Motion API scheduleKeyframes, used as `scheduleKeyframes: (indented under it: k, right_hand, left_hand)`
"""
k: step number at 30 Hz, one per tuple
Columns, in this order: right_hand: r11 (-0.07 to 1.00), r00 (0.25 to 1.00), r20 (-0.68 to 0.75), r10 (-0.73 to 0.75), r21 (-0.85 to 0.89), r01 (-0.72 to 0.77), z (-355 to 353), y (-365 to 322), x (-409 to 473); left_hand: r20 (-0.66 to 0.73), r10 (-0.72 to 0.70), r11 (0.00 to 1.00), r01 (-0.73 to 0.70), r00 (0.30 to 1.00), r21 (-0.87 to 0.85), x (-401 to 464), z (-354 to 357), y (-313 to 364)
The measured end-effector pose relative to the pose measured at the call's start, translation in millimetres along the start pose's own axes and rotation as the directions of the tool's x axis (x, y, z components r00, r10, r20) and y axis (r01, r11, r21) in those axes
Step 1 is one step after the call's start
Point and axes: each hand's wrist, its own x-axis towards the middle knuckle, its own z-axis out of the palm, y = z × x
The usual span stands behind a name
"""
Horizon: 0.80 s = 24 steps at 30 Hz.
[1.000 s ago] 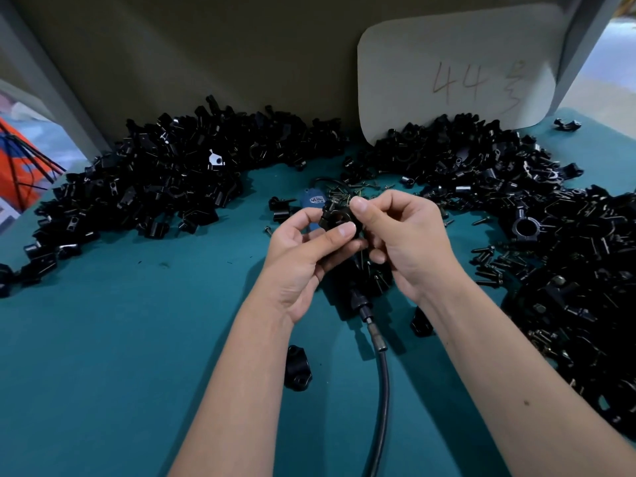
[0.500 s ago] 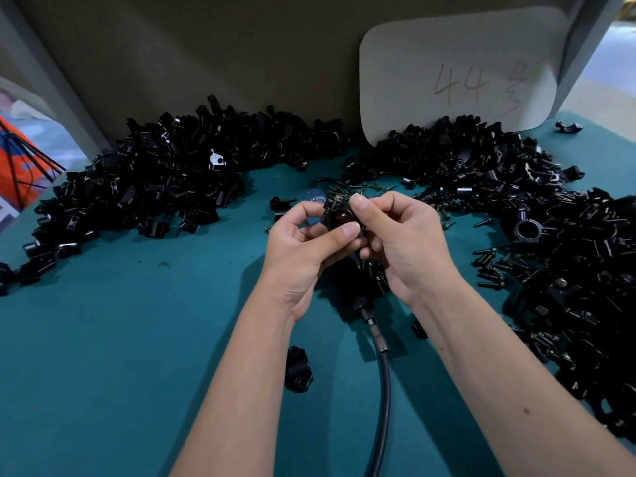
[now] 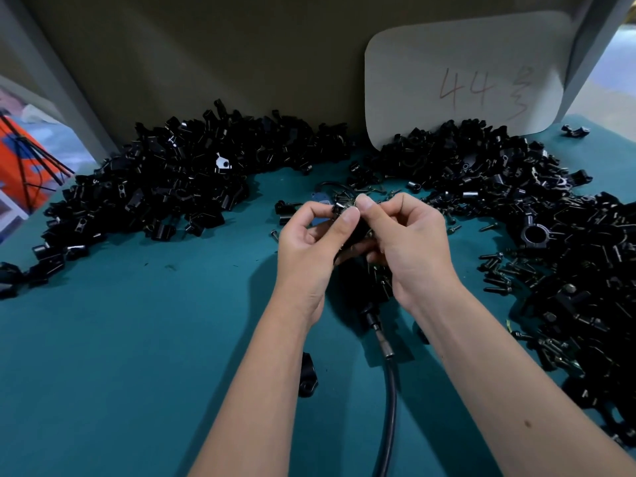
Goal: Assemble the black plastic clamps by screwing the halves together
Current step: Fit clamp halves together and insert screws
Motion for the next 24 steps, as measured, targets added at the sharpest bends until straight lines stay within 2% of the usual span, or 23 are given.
scheduleKeyframes:
  k: [3,8,12,18,24]
  right_hand:
    - [0.996,0.998,0.04,-0.051,-0.072,0.054,-3,2,-1]
    - [0.988,0.971,0.209,-0.112,-0.081,0.132,-7,3,0]
    - [0.979,0.962,0.216,-0.166,-0.08,0.187,-5,6,-1]
    - [0.98,0.969,0.178,-0.173,-0.062,0.187,-8,8,2]
    - [0.975,0.927,0.333,-0.17,-0.081,0.208,-11,8,4]
  left_hand:
    - [-0.039,-0.036,0.999,0.036,0.999,0.002,0,0,0]
    - [-0.043,-0.06,0.998,0.06,0.997,-0.007,2,-7,8]
    - [-0.062,-0.064,0.998,0.064,0.996,-0.004,2,-7,8]
    - [-0.038,-0.07,0.997,0.07,0.997,0.013,4,-7,8]
    - [-0.018,-0.149,0.988,0.148,0.989,-0.032,4,-12,11]
